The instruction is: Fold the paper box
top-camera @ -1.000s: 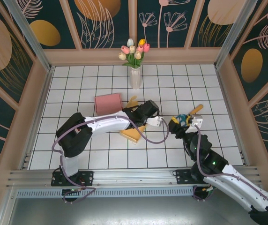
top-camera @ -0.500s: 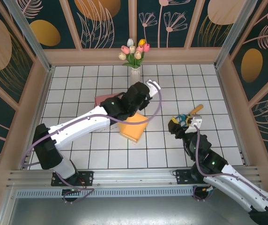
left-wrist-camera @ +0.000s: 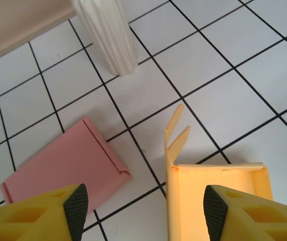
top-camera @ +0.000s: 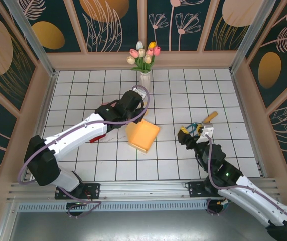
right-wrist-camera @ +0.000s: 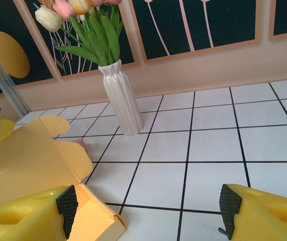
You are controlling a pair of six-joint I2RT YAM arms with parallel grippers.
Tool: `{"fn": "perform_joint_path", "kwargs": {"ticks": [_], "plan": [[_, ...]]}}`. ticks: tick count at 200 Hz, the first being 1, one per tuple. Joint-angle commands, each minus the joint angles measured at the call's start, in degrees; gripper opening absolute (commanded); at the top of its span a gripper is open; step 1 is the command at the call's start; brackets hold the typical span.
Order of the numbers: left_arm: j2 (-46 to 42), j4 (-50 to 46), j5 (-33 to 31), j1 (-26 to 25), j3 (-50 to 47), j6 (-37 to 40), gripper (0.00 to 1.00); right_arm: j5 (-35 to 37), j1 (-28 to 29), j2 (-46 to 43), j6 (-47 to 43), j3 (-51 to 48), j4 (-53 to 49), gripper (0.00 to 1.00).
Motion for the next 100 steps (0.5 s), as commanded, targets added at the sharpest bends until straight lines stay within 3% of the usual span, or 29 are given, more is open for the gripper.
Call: {"fn": "perform_joint_path", "kwargs": {"ticks": [1, 100], "plan": [[3.3, -2.2, 2.5, 0.7, 1.3, -1.9, 0.60, -1.1, -0.3, 0.2, -0.9, -0.7, 2.4, 0.77], [9.2, -9.4, 4.4, 0.9, 5.5, -0.9, 0.37, -1.7, -0.4, 0.5, -0.7, -0.5, 2.3, 0.77]]}}
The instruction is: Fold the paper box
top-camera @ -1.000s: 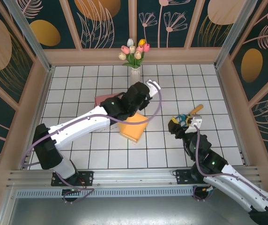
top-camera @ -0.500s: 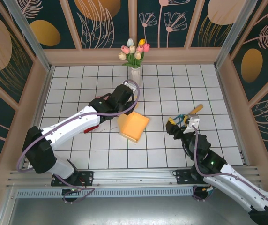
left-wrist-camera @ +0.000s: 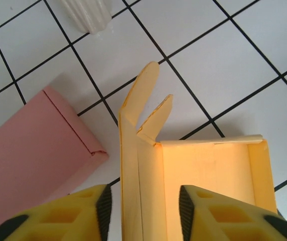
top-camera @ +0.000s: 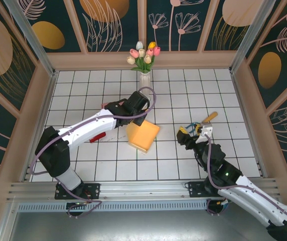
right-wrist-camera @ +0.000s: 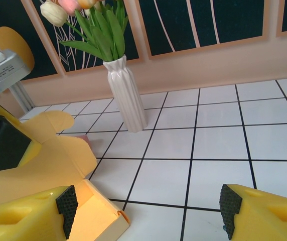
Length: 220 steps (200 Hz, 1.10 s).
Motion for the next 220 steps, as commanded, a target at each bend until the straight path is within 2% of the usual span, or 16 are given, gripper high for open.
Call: {"fn": "perform_joint_path", "kwargs": {"ticks": [1, 21, 63, 93, 121, 139, 156, 171, 188, 200, 220], "plan": [[1.6, -3.7, 0.3, 0.4, 1.6, 0.2, 0.37, -0.4, -0.4, 0.1, -0.7, -0.5, 2.3, 0.77], [1.5, -4.0, 1.3, 0.4, 1.7, 0.4, 0.28, -0.5, -0.4, 0.1, -0.8, -0.5, 2.2, 0.77], [2.2, -6.2, 1.0, 0.4, 3.7, 3.1, 0.00, -2.1, -0.4, 0.5, -1.5, -1.0, 3.8, 0.79], [1.7, -7.5, 1.9, 0.4, 5.2, 8.0, 0.00, -5.3, -0.5, 3.0, -4.5, -0.9, 8.7, 0.79], [-0.5, -8.5, 4.0, 0.3, 6.4, 15.0, 0.00, -11.1, -0.7, 8.0, -14.9, 0.2, 16.1, 0.83], [-3.2, -8.3, 6.3, 0.3, 5.5, 22.2, 0.00, -14.5, -1.5, 12.9, -21.9, 1.5, 22.8, 0.85], [-6.9, -6.4, 8.7, 0.3, 1.5, 32.7, 0.00, -15.5, -3.4, 19.1, -26.1, 4.6, 28.3, 0.87], [-11.2, -3.7, 10.2, 0.3, -3.5, 41.9, 0.00, -19.4, -6.1, 25.0, -31.3, 9.1, 27.7, 0.87], [-16.7, 0.8, 10.5, 0.3, -9.5, 49.6, 0.00, -27.2, -10.1, 30.6, -37.9, 14.0, 22.1, 0.87], [-20.4, 3.8, 11.8, 0.3, -13.0, 53.3, 0.00, -36.5, -13.4, 31.4, -42.2, 15.3, 18.5, 0.85], [-26.1, 7.0, 16.6, 0.3, -17.2, 57.0, 0.00, -48.8, -18.4, 30.5, -44.9, 14.6, 19.5, 0.84]]}}
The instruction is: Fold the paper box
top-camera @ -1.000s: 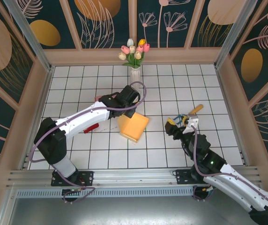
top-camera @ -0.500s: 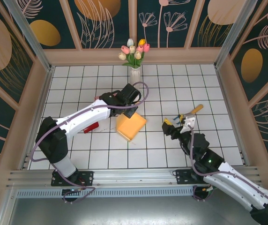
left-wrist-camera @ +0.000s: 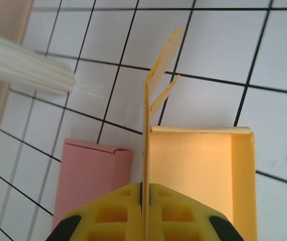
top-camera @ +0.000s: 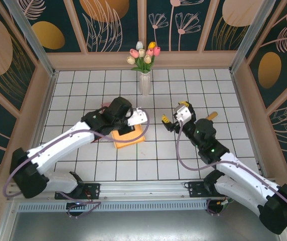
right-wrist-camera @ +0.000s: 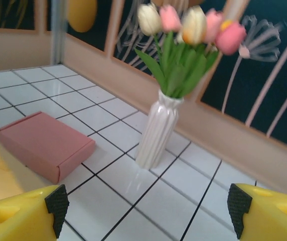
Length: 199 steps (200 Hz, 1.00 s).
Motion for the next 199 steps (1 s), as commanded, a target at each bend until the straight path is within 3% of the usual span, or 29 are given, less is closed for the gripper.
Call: {"fn": "perform_joint_path", "kwargs": {"ticks": [1, 34, 74, 153, 199], "plan": [[-5.4, 6.8, 6.6, 0.3, -4.1, 11.2, 0.00, -19.6, -4.9, -0.8, -9.0, 0.9, -0.6, 0.84], [-12.6, 8.5, 11.8, 0.3, -7.2, 14.2, 0.00, -29.7, -6.3, 1.2, -21.6, 5.5, -11.5, 0.77], [-17.7, 12.2, 14.1, 0.2, -11.3, 15.1, 0.00, -35.6, -5.8, 1.3, -27.0, 8.9, -17.1, 0.68], [-16.8, 13.5, 17.0, -0.4, -12.1, 14.8, 0.00, -30.1, 1.9, 4.1, -32.5, 10.3, -17.4, 0.61], [-16.7, 13.6, 16.3, -1.0, -13.0, 15.3, 0.00, -32.5, 3.4, 8.6, -33.6, 12.8, -17.9, 0.60]]}}
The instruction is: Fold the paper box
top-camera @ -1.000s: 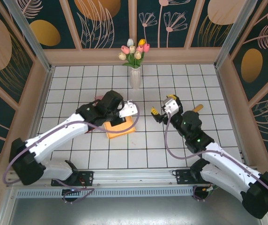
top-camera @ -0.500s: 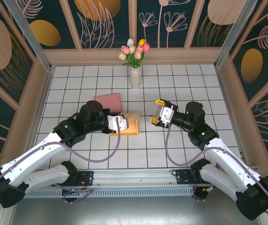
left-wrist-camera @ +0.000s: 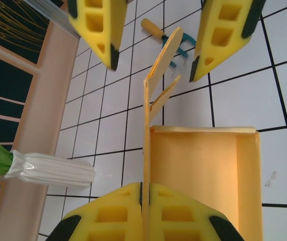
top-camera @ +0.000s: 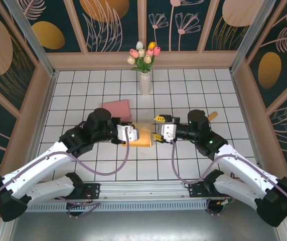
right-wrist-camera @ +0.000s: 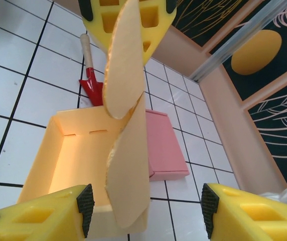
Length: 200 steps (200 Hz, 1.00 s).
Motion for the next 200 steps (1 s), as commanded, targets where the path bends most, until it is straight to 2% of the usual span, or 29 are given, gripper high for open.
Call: {"fn": "perform_joint_path", "kwargs": {"ticks": [1, 23, 47, 82, 117, 143, 200], "plan": [[0.0, 1.9, 0.8, -0.5, -1.1, 1.4, 0.00, -2.2, 0.8, 1.7, -2.1, 3.2, 0.1, 0.60], [0.6, 2.1, 0.1, -0.6, -1.3, 1.6, 0.00, -2.7, 1.1, 2.2, -3.0, 3.7, -1.5, 0.61], [1.1, 2.5, -1.6, -0.6, -1.7, 1.8, 0.00, -4.4, 0.6, 0.8, -4.7, 6.1, -7.8, 0.62], [2.0, 3.0, -2.0, -0.7, -1.9, 1.7, 0.00, 0.2, 0.1, -0.7, -7.1, 8.9, -15.7, 0.65], [1.4, 4.2, -0.4, -1.9, -2.1, 1.0, 0.00, 3.2, 0.5, -0.7, -6.4, 5.8, -10.9, 0.66], [0.2, 4.8, -0.2, -2.8, -3.2, 1.5, 0.00, 1.1, 0.6, 1.3, -5.6, 3.3, -5.6, 0.66], [0.6, 5.6, -1.6, -3.9, -3.7, 2.1, 0.00, -4.0, 2.3, 5.8, -5.5, 2.1, -3.1, 0.61]]}}
